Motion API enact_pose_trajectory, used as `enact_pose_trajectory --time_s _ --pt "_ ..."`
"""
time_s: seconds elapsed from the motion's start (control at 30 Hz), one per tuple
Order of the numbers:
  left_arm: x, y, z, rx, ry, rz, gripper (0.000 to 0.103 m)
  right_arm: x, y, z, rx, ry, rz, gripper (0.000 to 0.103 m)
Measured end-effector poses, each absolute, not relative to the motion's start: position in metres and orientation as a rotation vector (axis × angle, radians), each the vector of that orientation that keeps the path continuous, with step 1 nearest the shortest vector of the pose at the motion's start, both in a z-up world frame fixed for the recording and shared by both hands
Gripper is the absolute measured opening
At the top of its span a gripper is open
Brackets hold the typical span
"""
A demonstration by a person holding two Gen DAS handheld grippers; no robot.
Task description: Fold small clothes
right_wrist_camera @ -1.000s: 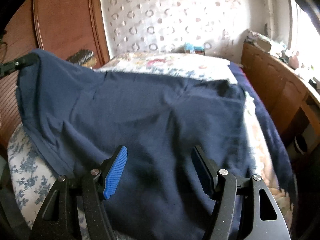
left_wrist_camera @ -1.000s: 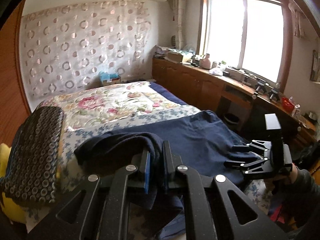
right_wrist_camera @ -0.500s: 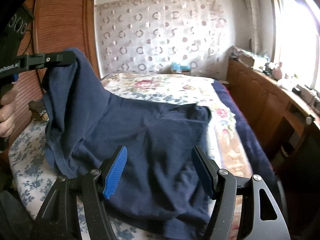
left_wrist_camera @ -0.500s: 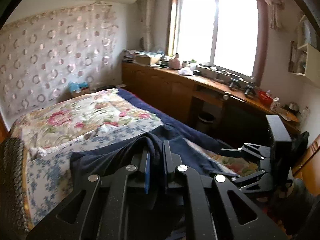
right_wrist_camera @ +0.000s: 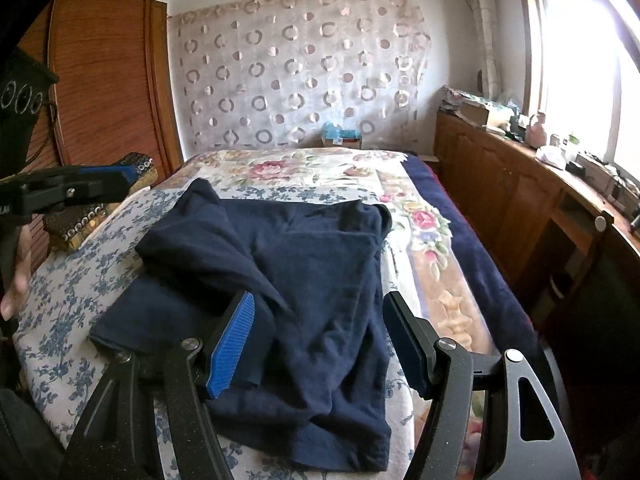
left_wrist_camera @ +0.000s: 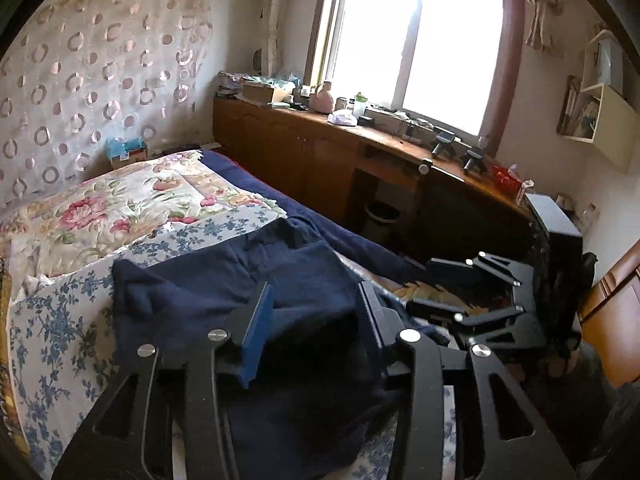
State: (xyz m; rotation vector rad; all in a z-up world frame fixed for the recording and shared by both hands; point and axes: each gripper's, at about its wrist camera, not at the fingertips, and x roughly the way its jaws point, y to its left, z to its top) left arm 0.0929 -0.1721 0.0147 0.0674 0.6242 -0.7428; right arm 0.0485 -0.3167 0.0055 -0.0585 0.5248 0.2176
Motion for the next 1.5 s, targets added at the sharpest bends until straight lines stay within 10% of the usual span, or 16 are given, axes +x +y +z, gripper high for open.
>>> enact_pose_trajectory --time_s 0.2,1.0,1.17,1.5 --pt "0.084 -0.141 0.009 0.101 0.595 -0.644 0.075 0.061 -0.304 0.003 -0.084 0.545 0.254 0.069" --pt "0.082 -0.072 -0.040 0.059 0.604 -0.433 0.075 0.144 -0.308 -0.026 -0.172 0.686 0.336 0.041" --pt "0.082 -0.071 -0.043 0.054 0.603 -0.434 0.075 0.144 -0.296 -0.032 -0.205 0.697 0.371 0.013" --pt "0.080 -0.070 -0.045 0.059 0.604 -0.419 0.075 0.102 -0.301 0.012 -0.159 0.542 0.414 0.011"
